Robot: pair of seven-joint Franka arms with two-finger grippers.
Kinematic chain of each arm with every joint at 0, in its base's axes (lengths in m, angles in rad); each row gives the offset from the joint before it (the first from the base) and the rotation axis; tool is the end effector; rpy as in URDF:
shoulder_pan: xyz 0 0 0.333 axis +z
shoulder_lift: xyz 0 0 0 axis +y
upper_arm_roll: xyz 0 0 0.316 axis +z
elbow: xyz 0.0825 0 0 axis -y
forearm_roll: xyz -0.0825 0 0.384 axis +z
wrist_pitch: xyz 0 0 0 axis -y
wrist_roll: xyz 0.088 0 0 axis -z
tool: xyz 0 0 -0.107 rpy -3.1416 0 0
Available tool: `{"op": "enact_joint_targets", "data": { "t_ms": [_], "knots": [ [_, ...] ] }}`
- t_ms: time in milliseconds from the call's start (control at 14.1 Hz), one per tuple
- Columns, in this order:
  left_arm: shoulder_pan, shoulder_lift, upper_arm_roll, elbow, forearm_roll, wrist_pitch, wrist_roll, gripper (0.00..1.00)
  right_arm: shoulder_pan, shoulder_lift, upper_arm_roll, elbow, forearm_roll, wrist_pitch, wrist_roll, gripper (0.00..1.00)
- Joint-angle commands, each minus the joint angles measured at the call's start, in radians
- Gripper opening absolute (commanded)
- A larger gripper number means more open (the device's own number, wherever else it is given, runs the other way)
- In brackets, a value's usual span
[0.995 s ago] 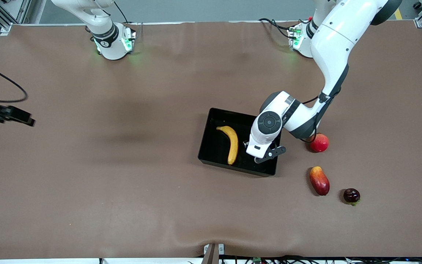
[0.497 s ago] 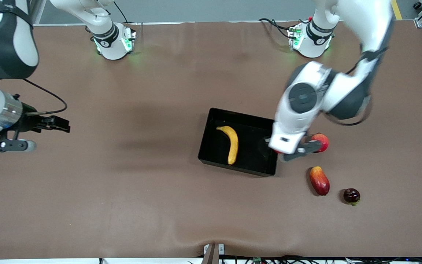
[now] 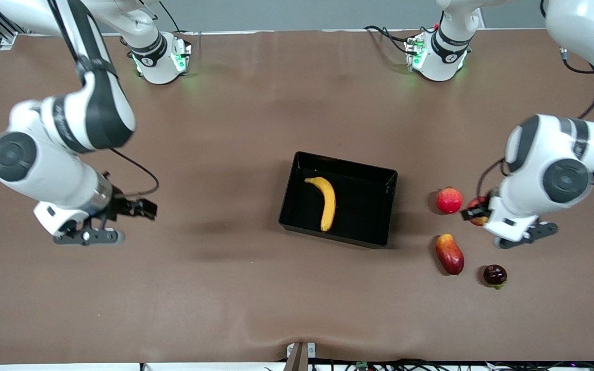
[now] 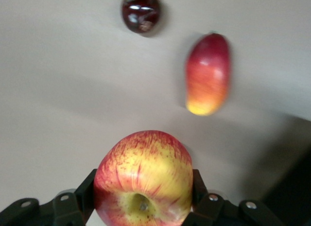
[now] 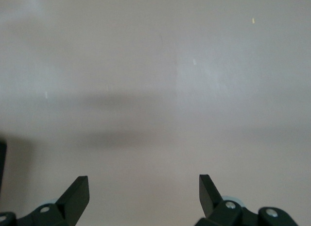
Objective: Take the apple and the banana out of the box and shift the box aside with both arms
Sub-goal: 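Grasp the apple and lift it out while the right gripper moves out, then set the apple down by the plum with the left gripper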
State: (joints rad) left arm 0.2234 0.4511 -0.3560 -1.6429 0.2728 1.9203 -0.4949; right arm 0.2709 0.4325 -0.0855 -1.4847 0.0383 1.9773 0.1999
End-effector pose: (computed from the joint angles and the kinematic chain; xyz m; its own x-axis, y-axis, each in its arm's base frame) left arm 0.6539 -0.0425 0.3558 0.9581 0.2737 -0.0847 0.2599 -0.9546 -0.1452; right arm 0.6767 0.1385 0.4319 0.9980 -0.0200 0.0604 -0.0192 -0.9997 -0.0125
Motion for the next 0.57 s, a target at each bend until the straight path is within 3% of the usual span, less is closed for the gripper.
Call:
{"op": "enact_joint_targets", "data": {
  "t_ms": [0, 213, 497],
  "knots": [
    [0.112, 0.05, -0.011, -0.041, 0.02, 0.122, 0.137, 0.0, -0.009, 0.093, -0.008, 0.044, 0.009, 0.121, 0.03, 1.0],
    [0.221, 0.154, -0.011, -0.038, 0.08, 0.274, 0.274, 0.0, -0.027, 0.205, -0.01, 0.072, 0.012, 0.331, 0.032, 1.0],
    [0.281, 0.273, -0.008, -0.034, 0.216, 0.448, 0.279, 0.0, -0.041, 0.369, -0.008, 0.184, 0.012, 0.572, 0.026, 1.0]
  ]
}}
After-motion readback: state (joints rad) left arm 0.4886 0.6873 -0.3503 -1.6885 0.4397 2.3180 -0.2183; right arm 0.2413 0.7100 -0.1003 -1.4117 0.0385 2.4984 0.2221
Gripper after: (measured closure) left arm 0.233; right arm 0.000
